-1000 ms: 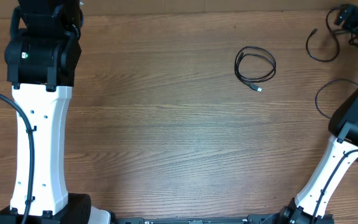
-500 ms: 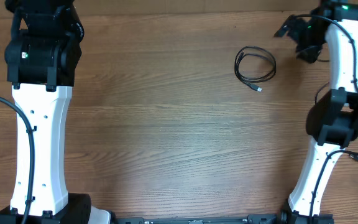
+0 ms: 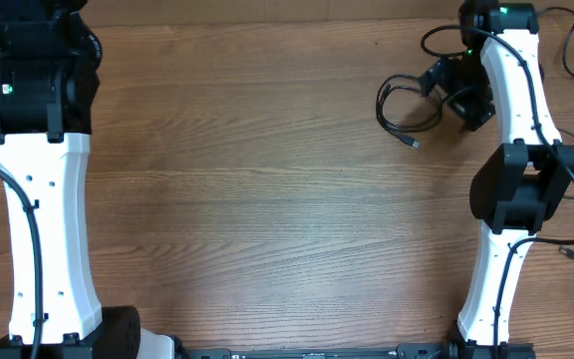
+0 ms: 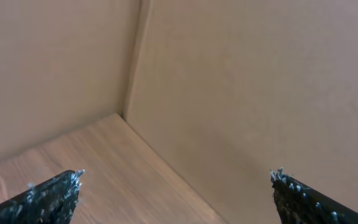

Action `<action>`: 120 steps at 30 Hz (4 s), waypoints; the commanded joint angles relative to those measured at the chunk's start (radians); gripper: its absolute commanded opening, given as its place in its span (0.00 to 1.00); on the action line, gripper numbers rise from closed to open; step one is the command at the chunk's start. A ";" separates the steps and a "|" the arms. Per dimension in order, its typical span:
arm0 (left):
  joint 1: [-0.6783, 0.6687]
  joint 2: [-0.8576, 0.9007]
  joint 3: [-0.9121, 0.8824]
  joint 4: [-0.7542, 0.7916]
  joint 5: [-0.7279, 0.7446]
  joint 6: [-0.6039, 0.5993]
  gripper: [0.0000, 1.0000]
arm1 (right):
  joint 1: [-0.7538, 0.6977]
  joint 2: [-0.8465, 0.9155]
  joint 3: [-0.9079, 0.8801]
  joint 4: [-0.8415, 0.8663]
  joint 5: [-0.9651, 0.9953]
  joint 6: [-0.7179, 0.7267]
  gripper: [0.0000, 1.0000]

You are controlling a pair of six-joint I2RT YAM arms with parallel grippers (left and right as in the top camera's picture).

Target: Untangle cables

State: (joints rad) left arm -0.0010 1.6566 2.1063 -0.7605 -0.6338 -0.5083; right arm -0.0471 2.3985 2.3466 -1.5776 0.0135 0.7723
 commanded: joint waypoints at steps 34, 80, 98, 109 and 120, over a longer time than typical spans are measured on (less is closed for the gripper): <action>0.014 0.006 0.006 0.013 0.180 0.127 1.00 | -0.317 0.067 -0.410 0.354 0.210 -0.121 1.00; 0.013 0.006 0.006 0.018 0.334 0.119 1.00 | -0.246 -0.835 0.188 -0.116 0.050 -0.727 1.00; 0.014 0.006 0.006 -0.174 0.340 0.120 1.00 | -0.291 -1.079 -1.008 0.552 0.064 -0.692 1.00; 0.013 0.006 0.006 -0.432 0.340 0.120 1.00 | -0.291 -1.067 -1.008 0.697 0.064 -0.699 1.00; 0.014 0.006 0.006 -0.451 0.340 0.120 0.99 | -0.291 -1.067 -1.008 0.695 0.064 -0.698 1.00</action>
State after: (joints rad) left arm 0.0086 1.6573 2.1063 -1.2095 -0.2981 -0.4076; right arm -0.3336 1.3483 1.3254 -0.8871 0.0677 0.0742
